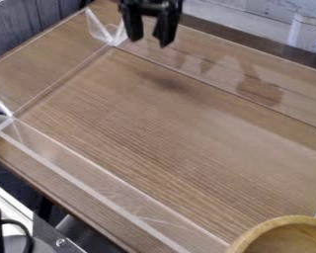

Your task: Remove the green block from inside the brown bowl and put it on the table

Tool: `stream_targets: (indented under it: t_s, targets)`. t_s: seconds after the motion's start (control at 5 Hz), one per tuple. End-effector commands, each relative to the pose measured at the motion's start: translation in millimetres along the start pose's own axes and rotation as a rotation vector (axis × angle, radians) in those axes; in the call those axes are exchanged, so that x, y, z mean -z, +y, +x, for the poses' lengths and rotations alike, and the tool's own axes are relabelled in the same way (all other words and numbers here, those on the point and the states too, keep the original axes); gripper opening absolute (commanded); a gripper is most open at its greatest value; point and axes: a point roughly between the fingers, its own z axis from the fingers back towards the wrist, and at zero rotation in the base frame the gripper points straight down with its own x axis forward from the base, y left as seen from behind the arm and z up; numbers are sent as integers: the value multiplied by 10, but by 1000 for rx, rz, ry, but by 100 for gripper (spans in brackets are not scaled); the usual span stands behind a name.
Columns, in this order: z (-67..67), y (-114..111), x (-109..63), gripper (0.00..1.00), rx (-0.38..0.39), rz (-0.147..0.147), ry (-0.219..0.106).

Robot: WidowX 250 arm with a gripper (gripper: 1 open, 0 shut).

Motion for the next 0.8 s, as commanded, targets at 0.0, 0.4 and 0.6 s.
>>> stream_targets:
  t_s: [0.0, 0.4, 0.6]
  targets:
    - [-60, -57, -205, 100, 13, 19, -88]
    - [-119, -120, -188, 100, 17, 7, -109]
    - [-71, -108, -15, 0, 71, 33, -105]
